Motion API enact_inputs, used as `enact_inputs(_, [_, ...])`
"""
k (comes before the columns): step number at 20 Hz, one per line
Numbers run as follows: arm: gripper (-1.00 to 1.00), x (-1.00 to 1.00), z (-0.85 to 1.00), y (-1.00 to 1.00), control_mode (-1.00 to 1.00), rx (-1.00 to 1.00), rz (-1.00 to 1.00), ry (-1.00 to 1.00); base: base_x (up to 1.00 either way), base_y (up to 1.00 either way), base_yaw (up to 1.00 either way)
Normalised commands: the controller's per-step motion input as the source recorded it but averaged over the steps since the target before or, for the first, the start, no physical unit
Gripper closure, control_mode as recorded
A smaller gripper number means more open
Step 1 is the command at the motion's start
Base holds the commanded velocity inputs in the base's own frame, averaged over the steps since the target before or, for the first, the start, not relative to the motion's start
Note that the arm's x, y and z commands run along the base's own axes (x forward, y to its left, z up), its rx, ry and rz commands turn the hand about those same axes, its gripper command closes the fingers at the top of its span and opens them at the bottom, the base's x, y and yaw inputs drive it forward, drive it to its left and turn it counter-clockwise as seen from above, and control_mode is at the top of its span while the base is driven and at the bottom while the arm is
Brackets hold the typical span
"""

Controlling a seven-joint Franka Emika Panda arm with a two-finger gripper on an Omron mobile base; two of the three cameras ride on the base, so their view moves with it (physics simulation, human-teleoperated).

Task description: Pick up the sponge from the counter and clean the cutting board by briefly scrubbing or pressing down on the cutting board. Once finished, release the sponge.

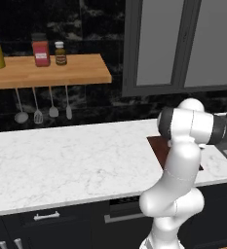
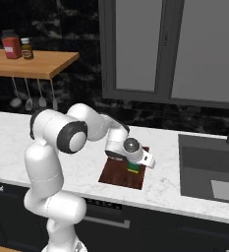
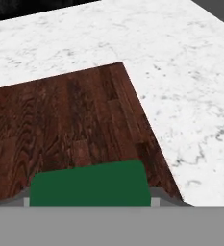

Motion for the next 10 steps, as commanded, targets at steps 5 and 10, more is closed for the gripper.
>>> enact_inputs(5, [1.00,-0.29,0.00,0.34,-1.00,0.00,-0.02,-0.02,0.00,0.00,0.00])
enact_inputs(10, [1.00,0.14,-0.05,0.31,-1.00,0.00,-0.02,0.00,0.00,0.00,0.00])
